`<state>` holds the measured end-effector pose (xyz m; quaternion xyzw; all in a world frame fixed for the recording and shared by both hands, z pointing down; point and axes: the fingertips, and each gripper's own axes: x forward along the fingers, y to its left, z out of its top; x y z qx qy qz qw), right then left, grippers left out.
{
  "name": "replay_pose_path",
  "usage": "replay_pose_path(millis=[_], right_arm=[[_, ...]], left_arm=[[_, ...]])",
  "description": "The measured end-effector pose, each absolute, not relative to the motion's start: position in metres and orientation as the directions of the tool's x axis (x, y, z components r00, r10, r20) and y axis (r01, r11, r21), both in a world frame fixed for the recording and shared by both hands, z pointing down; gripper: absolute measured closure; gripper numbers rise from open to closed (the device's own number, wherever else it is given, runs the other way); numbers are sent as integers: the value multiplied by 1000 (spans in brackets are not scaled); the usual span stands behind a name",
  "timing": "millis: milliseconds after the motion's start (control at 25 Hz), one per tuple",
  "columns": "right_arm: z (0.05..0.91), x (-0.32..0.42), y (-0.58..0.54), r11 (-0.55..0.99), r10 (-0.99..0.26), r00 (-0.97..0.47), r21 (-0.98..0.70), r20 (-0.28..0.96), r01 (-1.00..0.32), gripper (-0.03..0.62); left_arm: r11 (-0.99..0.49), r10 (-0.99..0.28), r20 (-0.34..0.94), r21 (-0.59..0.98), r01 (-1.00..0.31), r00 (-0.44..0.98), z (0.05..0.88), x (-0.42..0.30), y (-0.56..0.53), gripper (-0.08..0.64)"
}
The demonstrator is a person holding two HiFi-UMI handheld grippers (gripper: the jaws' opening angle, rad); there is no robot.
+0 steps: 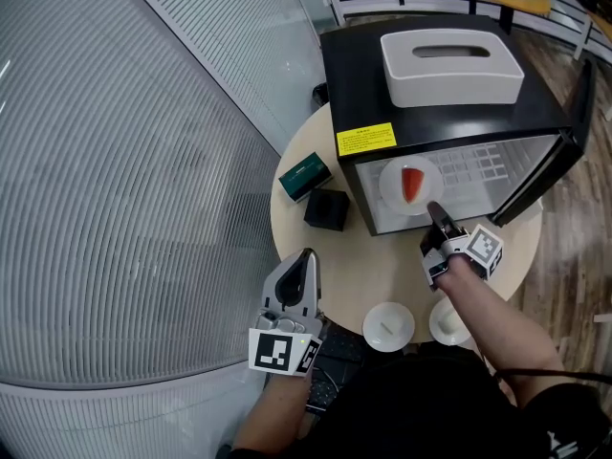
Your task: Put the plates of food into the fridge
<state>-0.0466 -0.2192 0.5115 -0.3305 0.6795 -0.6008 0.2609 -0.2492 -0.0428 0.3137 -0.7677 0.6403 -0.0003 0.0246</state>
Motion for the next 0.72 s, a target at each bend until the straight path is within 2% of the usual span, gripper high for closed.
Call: replay_pose_path(millis=[720], right_arm=[[513,-64,-238,5,-794,-605,-995,59,-104,571]], left_arm=[[-115,-993,-10,-40,-993,115,318,-273,-35,557]])
